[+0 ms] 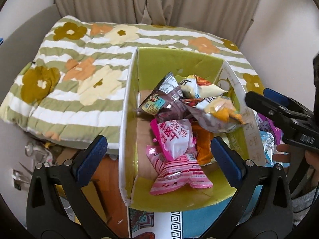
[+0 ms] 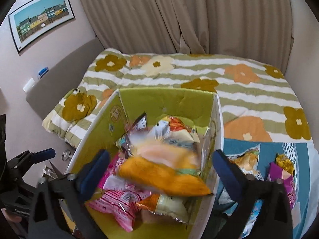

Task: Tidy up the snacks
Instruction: 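Carry both bags over the yellow box and open both grippers inside, then move both tools back over the remaining snack bags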

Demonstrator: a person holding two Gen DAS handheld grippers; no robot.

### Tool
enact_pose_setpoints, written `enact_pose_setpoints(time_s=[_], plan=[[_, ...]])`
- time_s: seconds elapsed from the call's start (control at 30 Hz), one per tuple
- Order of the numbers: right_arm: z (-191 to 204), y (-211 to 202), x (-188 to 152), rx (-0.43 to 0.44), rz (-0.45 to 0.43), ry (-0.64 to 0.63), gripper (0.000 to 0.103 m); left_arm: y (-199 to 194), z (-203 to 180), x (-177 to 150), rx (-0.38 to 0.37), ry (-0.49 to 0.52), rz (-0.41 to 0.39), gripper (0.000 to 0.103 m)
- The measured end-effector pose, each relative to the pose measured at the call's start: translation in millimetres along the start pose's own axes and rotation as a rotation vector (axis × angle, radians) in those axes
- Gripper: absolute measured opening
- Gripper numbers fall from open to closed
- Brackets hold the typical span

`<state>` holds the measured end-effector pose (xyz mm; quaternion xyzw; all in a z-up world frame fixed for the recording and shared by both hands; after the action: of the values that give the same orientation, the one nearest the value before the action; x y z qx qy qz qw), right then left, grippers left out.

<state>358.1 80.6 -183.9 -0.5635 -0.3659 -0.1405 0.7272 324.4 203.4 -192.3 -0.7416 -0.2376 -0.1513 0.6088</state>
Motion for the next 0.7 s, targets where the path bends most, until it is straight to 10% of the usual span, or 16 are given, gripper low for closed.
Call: enact_pose_setpoints(time_s=[0.7], plan=[[-16,-59,-19,-0.086,0.004,0.034,0.103,-33,-41,8,-0.076,0.048,-0.054,0.103]])
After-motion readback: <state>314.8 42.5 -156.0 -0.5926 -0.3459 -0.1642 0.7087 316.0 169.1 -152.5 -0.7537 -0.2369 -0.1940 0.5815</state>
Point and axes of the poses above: each gripper's, at about its wrist camera, not at the fingertips, and y roughly the way its jaws point, z to its left, x to its top, the point moved 8 cm from there along y, roughly the way its jaws point, and after that the axes turned 9 degrees about -y, right-handed, at the moved point
